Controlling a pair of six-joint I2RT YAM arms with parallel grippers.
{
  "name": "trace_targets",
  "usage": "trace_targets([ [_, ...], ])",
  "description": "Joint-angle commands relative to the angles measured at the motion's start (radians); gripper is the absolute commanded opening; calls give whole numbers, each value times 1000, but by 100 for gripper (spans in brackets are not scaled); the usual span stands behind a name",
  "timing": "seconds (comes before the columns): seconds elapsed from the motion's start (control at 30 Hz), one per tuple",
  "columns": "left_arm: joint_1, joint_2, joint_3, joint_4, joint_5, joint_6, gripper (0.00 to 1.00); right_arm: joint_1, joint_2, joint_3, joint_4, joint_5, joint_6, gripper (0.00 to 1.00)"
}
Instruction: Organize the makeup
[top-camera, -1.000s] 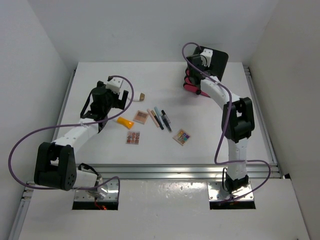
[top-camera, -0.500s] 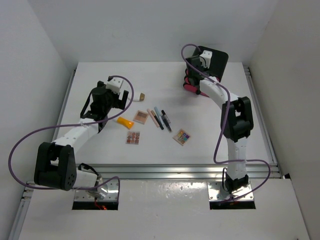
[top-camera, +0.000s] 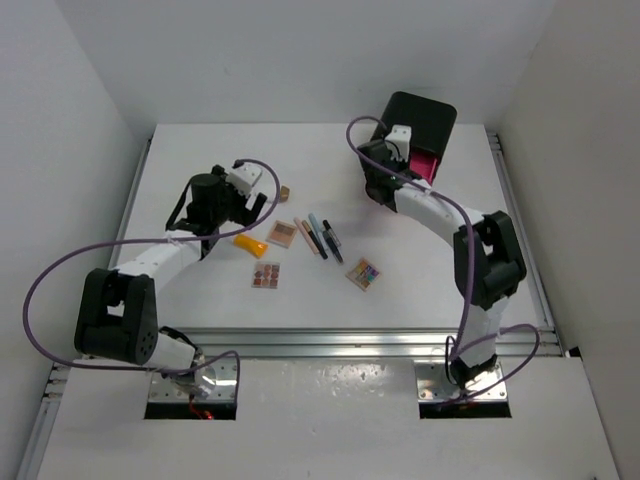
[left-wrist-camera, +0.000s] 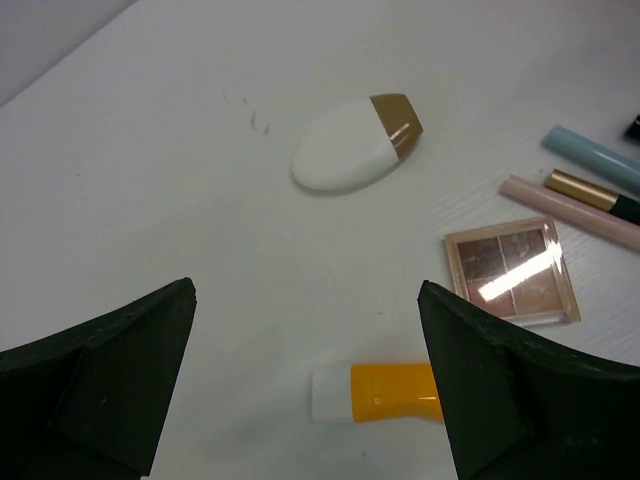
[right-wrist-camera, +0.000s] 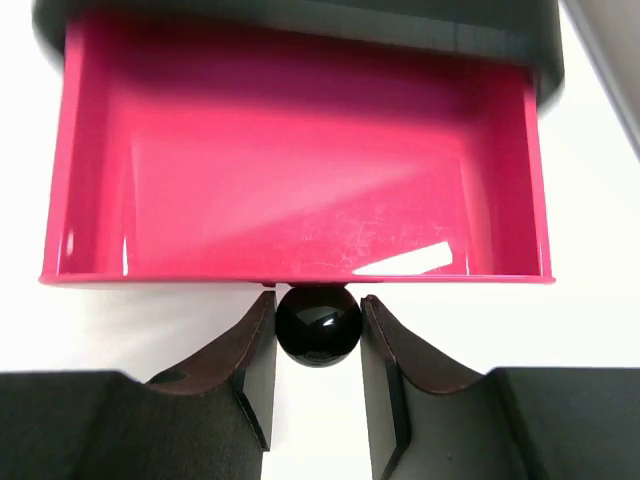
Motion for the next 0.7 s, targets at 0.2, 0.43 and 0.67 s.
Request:
trace_targets([
  [0.2, -4, 40, 50, -235, 249, 397, 100, 66, -159, -177, 39, -100, 14, 45],
  [0.43, 16, 83, 128, -504, 382, 720, 100, 94, -222, -208, 118, -267, -154, 89],
  [0.67, 16, 164, 242, -792, 384, 1025, 100, 105, -343, -306, 119, -587, -313, 100],
])
